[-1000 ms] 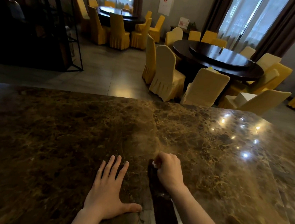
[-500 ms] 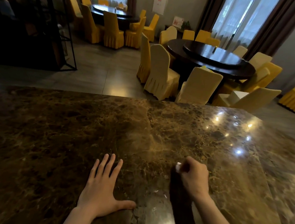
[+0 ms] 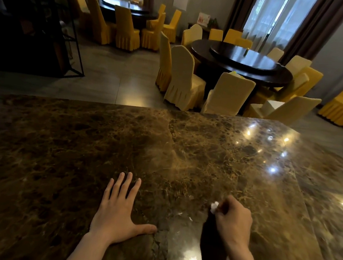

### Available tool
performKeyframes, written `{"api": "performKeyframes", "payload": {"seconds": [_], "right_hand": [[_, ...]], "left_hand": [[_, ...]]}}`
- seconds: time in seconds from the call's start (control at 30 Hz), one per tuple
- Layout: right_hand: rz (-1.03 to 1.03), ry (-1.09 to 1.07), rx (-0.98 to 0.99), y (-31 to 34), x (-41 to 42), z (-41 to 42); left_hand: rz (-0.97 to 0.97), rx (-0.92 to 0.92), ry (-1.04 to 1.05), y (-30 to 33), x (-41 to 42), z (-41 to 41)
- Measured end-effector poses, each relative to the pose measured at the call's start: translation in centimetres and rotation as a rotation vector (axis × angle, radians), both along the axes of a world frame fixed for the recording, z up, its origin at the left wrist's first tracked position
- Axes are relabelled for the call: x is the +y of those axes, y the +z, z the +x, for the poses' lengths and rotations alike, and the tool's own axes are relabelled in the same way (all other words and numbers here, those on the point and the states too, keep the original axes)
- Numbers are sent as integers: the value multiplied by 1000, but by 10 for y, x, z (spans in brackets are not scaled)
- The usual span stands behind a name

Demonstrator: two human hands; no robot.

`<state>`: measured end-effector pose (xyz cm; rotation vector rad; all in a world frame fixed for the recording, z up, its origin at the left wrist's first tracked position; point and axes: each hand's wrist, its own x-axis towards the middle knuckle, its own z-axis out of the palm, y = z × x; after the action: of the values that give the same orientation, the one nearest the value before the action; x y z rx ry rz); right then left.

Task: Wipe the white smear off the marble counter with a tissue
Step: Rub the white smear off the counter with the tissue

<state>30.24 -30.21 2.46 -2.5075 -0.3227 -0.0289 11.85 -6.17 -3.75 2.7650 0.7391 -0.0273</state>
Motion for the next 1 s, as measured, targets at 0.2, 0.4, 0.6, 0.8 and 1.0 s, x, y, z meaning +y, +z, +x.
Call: {"api": "performKeyframes", "payload": {"seconds": [0.2, 0.4, 0.6, 0.8, 1.0], "right_hand": [[-83, 111, 15, -6, 34, -37], [127, 72, 39, 4, 36, -39], [-123, 54, -40, -5, 43, -49], [127, 126, 58, 2, 61, -49], [-108, 576, -119, -6, 80, -76]], "left_hand": [[30, 22, -7, -2, -1, 0], [29, 27, -7, -1, 0, 1], [10, 21, -11, -2, 1, 1], [15, 38, -14, 1, 0, 1], [11, 58, -24, 1, 0, -1]]}}
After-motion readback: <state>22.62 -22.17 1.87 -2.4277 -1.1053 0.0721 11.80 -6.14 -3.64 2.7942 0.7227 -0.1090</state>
